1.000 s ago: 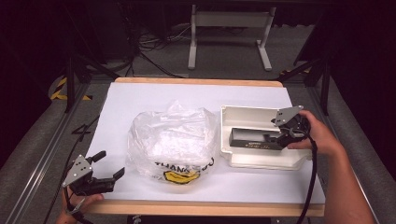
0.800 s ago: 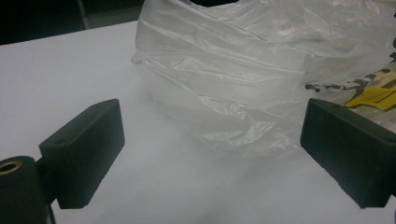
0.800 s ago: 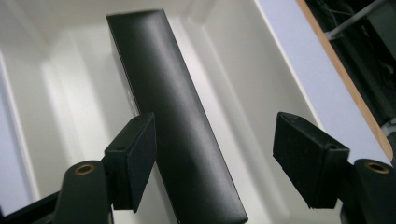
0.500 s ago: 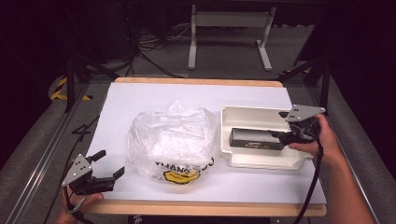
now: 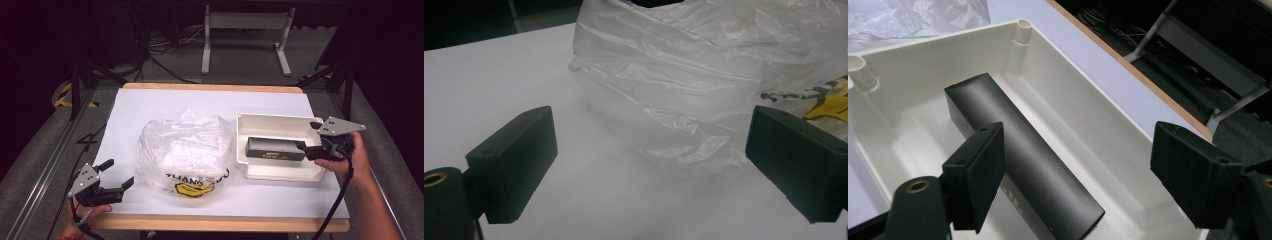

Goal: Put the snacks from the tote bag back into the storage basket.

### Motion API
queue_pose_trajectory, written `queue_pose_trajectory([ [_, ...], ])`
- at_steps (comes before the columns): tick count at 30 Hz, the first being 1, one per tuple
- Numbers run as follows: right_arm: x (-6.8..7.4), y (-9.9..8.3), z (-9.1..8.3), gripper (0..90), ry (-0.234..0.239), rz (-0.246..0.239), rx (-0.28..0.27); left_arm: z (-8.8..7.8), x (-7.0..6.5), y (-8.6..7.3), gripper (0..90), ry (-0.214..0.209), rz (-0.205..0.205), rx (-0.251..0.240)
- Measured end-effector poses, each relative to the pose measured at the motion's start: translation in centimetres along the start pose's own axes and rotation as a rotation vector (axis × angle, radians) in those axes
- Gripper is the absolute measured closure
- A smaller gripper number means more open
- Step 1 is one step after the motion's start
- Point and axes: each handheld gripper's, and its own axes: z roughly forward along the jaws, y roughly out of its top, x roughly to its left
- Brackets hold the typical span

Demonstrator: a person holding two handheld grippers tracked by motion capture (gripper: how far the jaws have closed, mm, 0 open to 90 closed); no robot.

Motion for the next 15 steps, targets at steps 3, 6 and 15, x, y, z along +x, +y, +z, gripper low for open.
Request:
queue_pose_trajectory([
  [3,0.0,-0.4,-0.4,21.5,-0.019,0.015,-0.002,0.1,0.0,0.0,7.3,-0.002,0.001,-0.003],
  [6,0.1,-0.9,-1.0,20.8,-0.038,0.027,-0.009,0.2,0.0,0.1,7.2,-0.003,0.003,0.000],
  [15,0.6,-2.2,-2.7,18.6,-0.064,0.065,-0.045,0.2,0.0,0.2,7.3,-0.001,-0.001,-0.007],
])
